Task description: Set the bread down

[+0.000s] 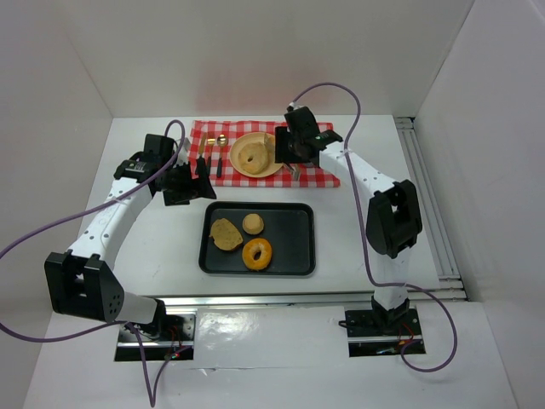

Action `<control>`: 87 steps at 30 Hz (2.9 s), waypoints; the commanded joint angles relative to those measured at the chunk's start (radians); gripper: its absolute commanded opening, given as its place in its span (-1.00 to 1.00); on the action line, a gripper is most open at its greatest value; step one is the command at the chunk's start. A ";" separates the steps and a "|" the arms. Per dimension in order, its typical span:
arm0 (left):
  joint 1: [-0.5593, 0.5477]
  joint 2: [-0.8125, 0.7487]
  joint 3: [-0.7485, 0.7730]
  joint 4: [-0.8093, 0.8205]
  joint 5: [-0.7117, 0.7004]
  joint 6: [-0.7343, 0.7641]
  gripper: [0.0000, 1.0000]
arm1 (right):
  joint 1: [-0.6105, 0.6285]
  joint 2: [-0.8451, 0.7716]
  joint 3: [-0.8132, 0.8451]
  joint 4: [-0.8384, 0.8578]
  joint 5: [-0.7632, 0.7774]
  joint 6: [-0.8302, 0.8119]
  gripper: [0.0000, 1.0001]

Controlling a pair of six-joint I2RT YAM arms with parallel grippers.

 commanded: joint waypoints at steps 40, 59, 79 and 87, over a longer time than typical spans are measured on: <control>-0.014 0.012 0.073 0.023 0.021 -0.008 0.99 | -0.326 -0.480 -0.220 -0.042 0.157 -0.052 0.32; -0.014 0.011 0.079 0.013 -0.025 -0.029 0.99 | -0.475 -0.188 -0.596 0.657 0.269 -0.052 0.51; -0.004 -0.019 0.125 -0.005 -0.045 -0.011 0.99 | -0.394 -0.495 -0.540 0.044 0.283 0.154 1.00; -0.004 -0.028 0.125 -0.005 -0.036 -0.002 0.99 | -0.354 -0.692 -0.800 -0.035 0.262 0.235 1.00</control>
